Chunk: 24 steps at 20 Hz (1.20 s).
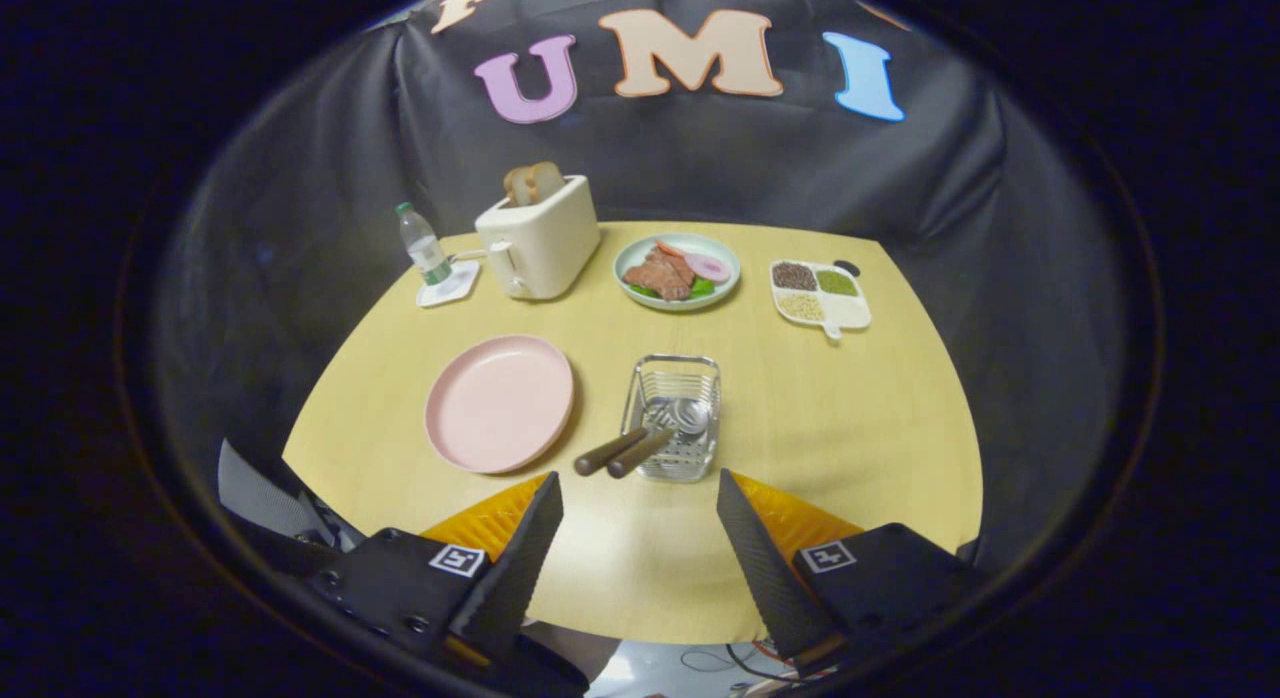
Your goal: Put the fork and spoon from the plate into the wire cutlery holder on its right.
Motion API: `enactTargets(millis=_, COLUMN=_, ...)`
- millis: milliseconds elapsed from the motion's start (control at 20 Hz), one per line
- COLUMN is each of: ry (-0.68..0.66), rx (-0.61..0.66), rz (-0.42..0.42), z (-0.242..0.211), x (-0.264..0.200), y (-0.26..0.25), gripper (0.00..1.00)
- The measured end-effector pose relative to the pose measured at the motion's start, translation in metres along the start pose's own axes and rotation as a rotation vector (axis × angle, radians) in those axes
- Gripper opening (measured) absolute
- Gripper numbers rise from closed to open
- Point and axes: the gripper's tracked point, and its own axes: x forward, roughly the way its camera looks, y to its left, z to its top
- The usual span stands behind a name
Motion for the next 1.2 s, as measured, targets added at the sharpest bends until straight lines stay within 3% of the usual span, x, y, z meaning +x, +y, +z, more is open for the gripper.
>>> enactTargets(millis=300, ry=-0.245, rx=0.062, rz=0.017, z=0.03, x=-0.023, y=0.052, gripper=0.98)
enactTargets(millis=700, ry=-0.651, rx=0.054, rz=-0.014, z=0.123, x=-0.088, y=0.075, gripper=0.97)
enactTargets(millis=950, ry=-0.758, rx=0.061, rz=-0.049, z=0.134, x=-0.113, y=0.09, gripper=0.97)
enactTargets(millis=1200, ry=-0.751, rx=0.047, rz=-0.086, z=0.121, x=-0.121, y=0.096, gripper=0.97)
